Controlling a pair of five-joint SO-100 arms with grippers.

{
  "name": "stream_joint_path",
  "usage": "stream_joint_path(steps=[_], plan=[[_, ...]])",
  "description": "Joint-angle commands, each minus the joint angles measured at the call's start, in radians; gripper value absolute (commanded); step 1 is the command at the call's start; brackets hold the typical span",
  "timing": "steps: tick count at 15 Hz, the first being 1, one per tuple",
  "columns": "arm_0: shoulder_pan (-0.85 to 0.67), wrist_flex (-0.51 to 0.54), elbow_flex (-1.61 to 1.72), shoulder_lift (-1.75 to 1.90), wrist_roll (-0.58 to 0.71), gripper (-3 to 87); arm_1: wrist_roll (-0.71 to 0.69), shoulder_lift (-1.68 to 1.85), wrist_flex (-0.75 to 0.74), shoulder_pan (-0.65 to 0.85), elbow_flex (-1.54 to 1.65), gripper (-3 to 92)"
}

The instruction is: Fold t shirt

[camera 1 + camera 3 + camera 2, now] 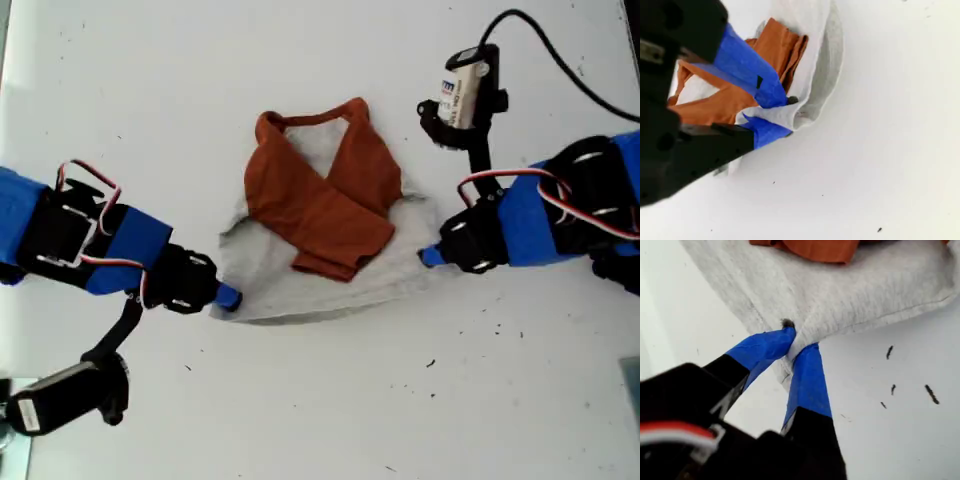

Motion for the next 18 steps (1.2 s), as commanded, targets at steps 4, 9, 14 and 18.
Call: stream_joint_path(steps=[4,9,14,18], plan=[[-0.364,0.074,0.195,0.342,0.028,-0.3,-0.199,0.023,-0.141,0.322,-0.048,3.0],[-1.042,0.075,0.471,0.689,0.322,32.2,-0.239,0.048,-0.465,0.831,0.166,28.5],[-0.957,-0.049,0.758,1.005,0.353,14.5,-0.241,0.129,-0.295,0.825,0.27,27.2],[-0.692,0.081,0.973,1.437,0.259,1.8,-0.229,0.466,-0.184,0.733,0.532,14.8]])
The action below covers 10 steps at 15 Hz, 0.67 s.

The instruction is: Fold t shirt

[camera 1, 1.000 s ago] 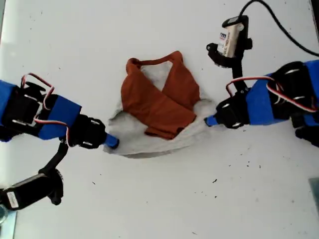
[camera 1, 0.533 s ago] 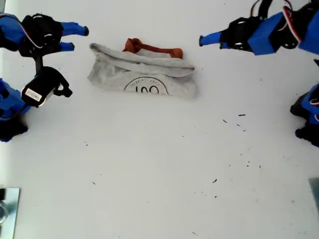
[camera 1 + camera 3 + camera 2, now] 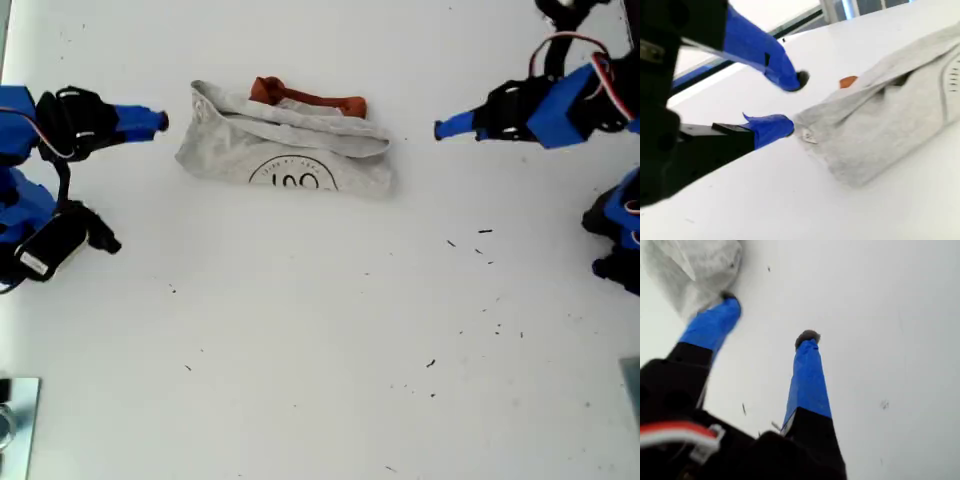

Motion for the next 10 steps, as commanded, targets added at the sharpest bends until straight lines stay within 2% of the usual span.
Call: stream_joint_path(steps=[1,2,4,6,7,8,9,10], plan=[[0.199,0.069,0.107,0.245,-0.141,-0.2,0.081,0.301,0.048,-0.064,0.193,10.6],[0.287,0.103,0.192,0.37,-0.206,-0.2,0.129,0.4,0.058,-0.127,0.287,3.7],[0.436,0.115,0.265,0.379,-0.31,-0.2,0.227,0.497,0.069,-0.227,0.434,3.7],[0.486,0.133,0.268,0.379,-0.295,0.1,0.377,0.56,0.149,-0.261,0.534,3.7],[0.512,0.133,0.268,0.379,-0.295,3.6,0.488,0.678,0.25,-0.253,0.6,3.7],[0.538,0.133,0.268,0.379,-0.295,6.7,0.425,0.902,0.35,-0.276,0.614,3.7],[0.566,0.133,0.268,0.379,-0.295,8.1,0.101,0.965,0.342,-0.29,0.594,4.1],[0.584,0.133,0.268,0.379,-0.295,8.2,0.066,0.957,0.388,-0.291,0.601,4.1]])
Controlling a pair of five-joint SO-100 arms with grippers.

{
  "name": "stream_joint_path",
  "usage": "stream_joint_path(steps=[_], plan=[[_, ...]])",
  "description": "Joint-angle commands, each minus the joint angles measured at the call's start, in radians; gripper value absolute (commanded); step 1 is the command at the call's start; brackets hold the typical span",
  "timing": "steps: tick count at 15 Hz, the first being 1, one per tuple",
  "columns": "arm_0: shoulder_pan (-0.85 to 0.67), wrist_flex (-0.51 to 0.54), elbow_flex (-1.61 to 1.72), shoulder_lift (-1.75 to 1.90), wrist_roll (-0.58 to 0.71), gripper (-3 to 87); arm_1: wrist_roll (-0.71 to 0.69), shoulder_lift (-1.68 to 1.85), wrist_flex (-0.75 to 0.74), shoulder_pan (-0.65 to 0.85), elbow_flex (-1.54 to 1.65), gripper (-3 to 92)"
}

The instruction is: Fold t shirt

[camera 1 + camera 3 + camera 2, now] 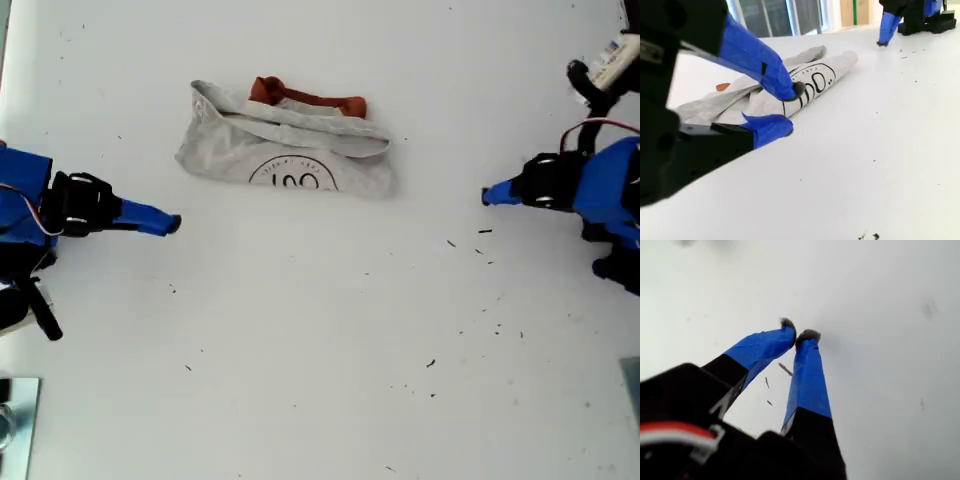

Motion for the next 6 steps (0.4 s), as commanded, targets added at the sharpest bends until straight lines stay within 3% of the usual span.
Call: stream_joint_path(steps=[1,2,6], plan=[[0.044,0.002,0.009,0.006,-0.012,8.3,-0.336,0.06,0.046,-0.011,0.049,3.9],[0.049,0.002,0.009,0.006,-0.012,8.4,-0.453,0.06,0.046,-0.008,0.049,3.9],[0.049,0.002,0.009,0.006,-0.011,8.4,-0.449,0.06,0.046,-0.008,0.049,3.9]])
